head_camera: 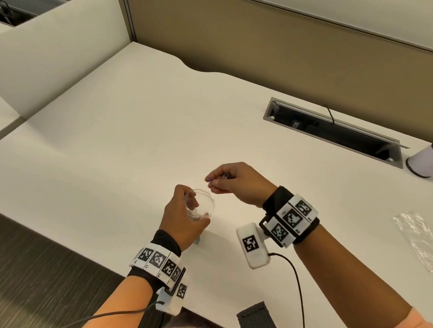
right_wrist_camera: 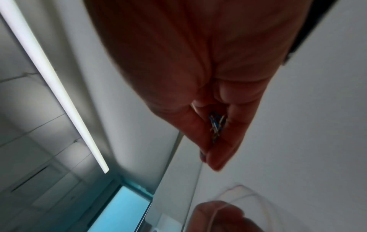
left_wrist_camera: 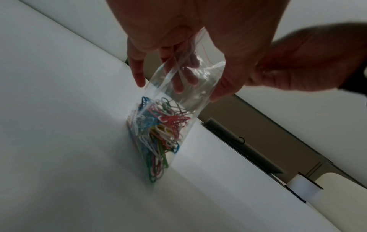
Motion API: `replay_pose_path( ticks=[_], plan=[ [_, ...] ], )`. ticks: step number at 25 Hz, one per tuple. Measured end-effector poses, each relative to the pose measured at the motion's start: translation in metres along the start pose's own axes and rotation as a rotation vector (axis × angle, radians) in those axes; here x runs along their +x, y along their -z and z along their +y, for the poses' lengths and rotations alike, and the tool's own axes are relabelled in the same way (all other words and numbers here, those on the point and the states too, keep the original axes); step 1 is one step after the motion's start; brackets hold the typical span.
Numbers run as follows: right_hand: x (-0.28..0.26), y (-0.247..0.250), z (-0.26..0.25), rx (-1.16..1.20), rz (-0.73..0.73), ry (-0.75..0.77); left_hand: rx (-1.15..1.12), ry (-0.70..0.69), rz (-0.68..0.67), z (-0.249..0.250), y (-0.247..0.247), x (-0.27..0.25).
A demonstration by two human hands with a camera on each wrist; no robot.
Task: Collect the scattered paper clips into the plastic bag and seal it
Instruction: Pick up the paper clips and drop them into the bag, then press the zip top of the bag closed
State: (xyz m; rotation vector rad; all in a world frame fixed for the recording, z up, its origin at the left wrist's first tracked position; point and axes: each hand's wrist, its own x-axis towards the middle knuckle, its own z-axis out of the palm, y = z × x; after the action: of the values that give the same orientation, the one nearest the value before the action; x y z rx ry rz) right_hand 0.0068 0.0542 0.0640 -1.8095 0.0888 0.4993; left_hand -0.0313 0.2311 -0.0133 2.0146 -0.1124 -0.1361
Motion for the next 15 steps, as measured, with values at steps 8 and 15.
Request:
replay_pose_path(
  ticks=[8,15],
  plan=[
    [-0.021,-0.019,-0.017,-0.412,0.026,-0.002,-0.026,-0.012,-0.067,0.012,-0.015,0.004],
    [-0.054,0.008,-0.001,-0.766,-0.205,0.111,-0.053,-0.042,-0.068,0.019,-0.033,0.009]
  ],
)
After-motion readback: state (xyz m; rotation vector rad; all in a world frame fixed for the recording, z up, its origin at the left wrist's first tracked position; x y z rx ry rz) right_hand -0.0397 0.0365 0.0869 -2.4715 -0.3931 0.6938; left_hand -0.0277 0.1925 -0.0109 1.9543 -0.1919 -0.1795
